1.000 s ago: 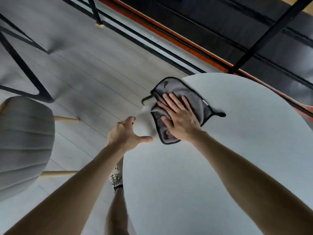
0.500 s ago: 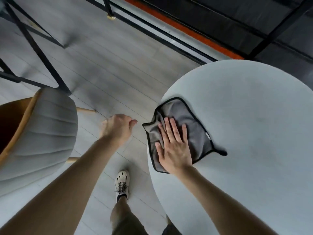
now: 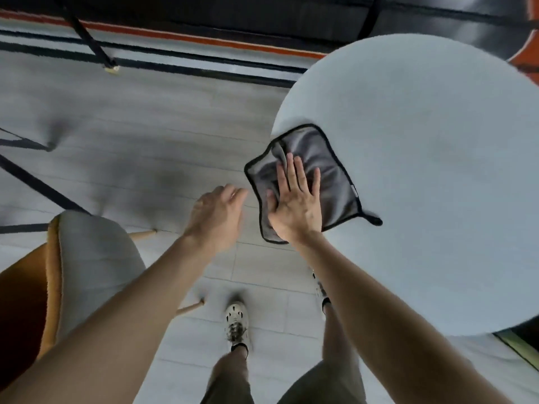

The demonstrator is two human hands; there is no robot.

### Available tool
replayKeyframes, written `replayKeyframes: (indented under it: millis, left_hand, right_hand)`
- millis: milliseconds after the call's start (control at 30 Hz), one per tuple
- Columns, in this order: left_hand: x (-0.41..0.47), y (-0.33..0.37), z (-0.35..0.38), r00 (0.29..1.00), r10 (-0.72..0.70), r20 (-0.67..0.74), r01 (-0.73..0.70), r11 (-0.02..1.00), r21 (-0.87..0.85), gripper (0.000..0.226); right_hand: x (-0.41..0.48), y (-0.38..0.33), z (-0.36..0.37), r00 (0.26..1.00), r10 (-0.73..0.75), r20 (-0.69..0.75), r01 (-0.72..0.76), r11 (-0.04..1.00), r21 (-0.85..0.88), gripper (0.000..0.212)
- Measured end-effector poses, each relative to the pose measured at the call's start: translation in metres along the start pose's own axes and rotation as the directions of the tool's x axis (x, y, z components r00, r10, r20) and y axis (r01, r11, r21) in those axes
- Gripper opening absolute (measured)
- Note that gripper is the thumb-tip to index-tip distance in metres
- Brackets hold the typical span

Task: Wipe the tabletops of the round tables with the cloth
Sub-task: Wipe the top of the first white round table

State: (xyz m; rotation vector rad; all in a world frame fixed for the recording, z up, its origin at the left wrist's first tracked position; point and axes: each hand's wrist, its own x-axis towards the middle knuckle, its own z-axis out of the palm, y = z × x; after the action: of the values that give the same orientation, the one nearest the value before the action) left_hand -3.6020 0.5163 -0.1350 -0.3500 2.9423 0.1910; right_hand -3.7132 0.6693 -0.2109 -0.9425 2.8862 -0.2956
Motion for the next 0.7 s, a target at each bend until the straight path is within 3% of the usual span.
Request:
replayKeyframes:
  millis: [133,233,400,567,700]
  left_hand:
    - [0.007,0.004,0.012,0.981,0.181,-0.064,-0.179,0.983,0.032,0.055]
    - [0.009,0.029,0.018,0.950,0.308,-0.043,-0.306,0.951,0.041,0.060]
    - [0.005,0.065,0.029,0.931,0.364,0.009,-0.363,0.930,-0.063,0.063]
    - [0.009,0.061,0.026,0.947,0.321,-0.021,-0.322,0.945,-0.055,0.062]
    - [0.014,0.084,0.016,0.962,0.271,-0.027,-0.270,0.963,0.018,0.049]
  right_hand:
    - [-0.117,0.020,-0.009,0.997,0.068,0.021,-0.067,0.997,-0.026,0.066]
    - [-0.204,0.066,-0.019,0.975,0.222,0.001,-0.222,0.974,-0.049,0.065]
    - [-0.210,0.068,-0.023,0.825,0.562,-0.052,-0.565,0.823,-0.060,0.065]
    - [-0.120,0.017,-0.010,0.891,0.452,-0.037,-0.452,0.892,0.005,0.065]
    - [-0.145,0.042,-0.011,0.938,0.342,-0.055,-0.341,0.939,0.040,0.062]
